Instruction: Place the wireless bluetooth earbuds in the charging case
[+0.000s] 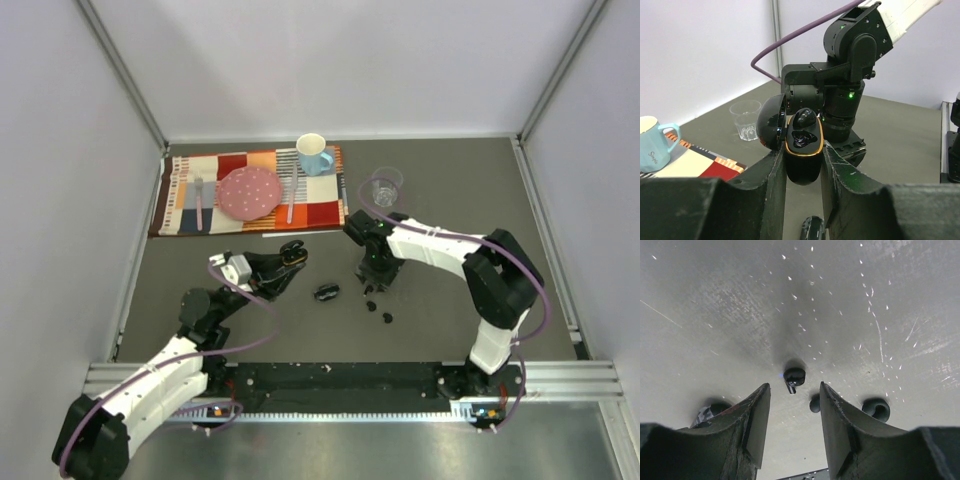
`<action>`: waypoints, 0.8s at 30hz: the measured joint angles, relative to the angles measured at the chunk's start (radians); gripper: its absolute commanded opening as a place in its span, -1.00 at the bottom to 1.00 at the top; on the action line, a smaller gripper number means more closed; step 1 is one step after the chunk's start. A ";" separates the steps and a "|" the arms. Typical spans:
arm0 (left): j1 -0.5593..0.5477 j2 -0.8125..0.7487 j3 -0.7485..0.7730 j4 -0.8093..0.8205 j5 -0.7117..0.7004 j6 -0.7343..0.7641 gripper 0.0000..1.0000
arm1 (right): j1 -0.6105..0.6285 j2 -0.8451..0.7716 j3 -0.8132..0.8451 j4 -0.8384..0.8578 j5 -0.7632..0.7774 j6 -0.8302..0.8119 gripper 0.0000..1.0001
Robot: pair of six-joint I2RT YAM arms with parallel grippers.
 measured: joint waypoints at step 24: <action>0.000 0.001 0.000 0.000 0.000 0.000 -1.00 | -0.001 0.037 -0.036 0.052 -0.007 0.021 -0.30</action>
